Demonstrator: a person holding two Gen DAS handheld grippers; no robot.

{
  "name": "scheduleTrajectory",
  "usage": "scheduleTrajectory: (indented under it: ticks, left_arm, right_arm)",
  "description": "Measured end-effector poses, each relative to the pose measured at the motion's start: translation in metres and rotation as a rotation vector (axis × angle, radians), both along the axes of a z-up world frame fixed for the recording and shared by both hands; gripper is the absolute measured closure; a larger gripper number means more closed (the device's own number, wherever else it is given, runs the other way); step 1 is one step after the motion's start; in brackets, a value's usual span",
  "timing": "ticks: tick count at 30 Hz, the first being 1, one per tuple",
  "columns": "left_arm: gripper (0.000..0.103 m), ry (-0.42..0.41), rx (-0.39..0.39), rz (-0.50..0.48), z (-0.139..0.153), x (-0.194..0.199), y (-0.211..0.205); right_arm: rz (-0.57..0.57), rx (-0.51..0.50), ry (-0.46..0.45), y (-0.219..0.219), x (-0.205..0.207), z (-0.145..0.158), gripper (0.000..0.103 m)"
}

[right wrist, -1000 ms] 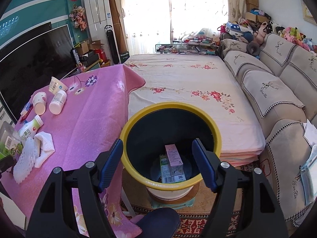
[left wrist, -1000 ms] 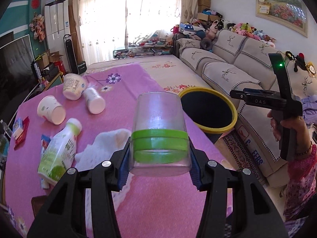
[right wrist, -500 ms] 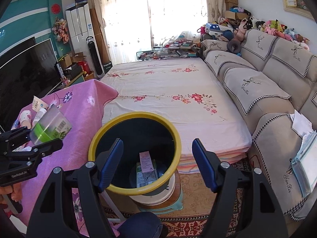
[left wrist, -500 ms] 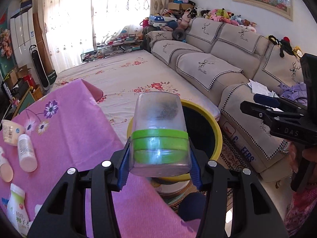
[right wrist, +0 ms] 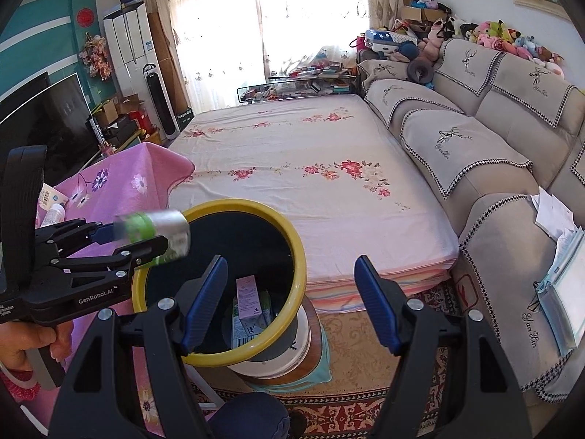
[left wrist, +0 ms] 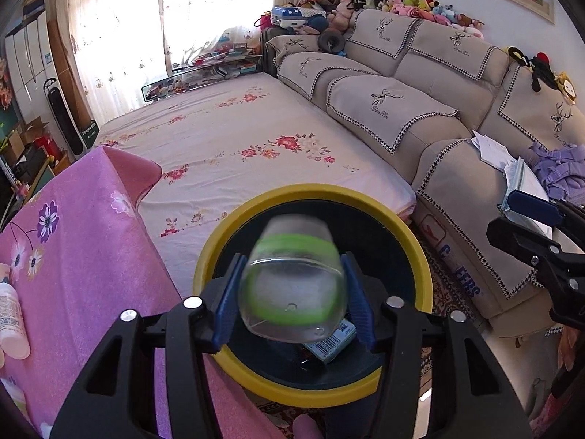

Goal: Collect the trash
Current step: 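Carry the cup over the bin and open the left gripper, then grasp the white foam fruit net with the right gripper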

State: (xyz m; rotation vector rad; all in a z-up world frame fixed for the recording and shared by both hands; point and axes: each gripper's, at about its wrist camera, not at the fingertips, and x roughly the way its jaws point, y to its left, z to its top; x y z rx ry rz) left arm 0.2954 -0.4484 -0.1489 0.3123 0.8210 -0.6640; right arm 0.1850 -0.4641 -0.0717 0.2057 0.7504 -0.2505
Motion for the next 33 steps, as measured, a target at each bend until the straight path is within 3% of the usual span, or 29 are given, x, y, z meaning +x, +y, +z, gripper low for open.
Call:
scheduleTrajectory:
  ticks: [2, 6, 15, 20, 27, 33]
  left_arm:
    - [0.029, -0.018, -0.018, 0.012, 0.005, -0.001, 0.001]
    - [0.029, -0.018, -0.056, 0.03, 0.025, -0.008, 0.021]
    - [0.007, -0.131, -0.131, 0.133, 0.086, -0.075, 0.145]
    - [0.005, -0.157, -0.165, 0.257, 0.101, -0.105, 0.239]
    - [0.005, -0.183, -0.142, 0.493, 0.103, -0.14, 0.381]
    - [0.005, -0.172, -0.144, 0.624, 0.089, -0.16, 0.458]
  right_arm:
    - [-0.008, -0.001, 0.001, 0.0, 0.0, 0.0, 0.035]
    - [-0.013, -0.005, -0.004, 0.002, -0.004, 0.004, 0.035]
    - [0.065, -0.022, -0.005, 0.046, -0.002, 0.017, 0.035]
    - [0.194, -0.016, -0.002, 0.103, 0.01, 0.02, 0.034]
    - [0.45, -0.01, 0.036, 0.212, 0.031, 0.013, 0.034]
    - [0.672, 0.036, 0.078, 0.309, 0.041, 0.0, 0.034]
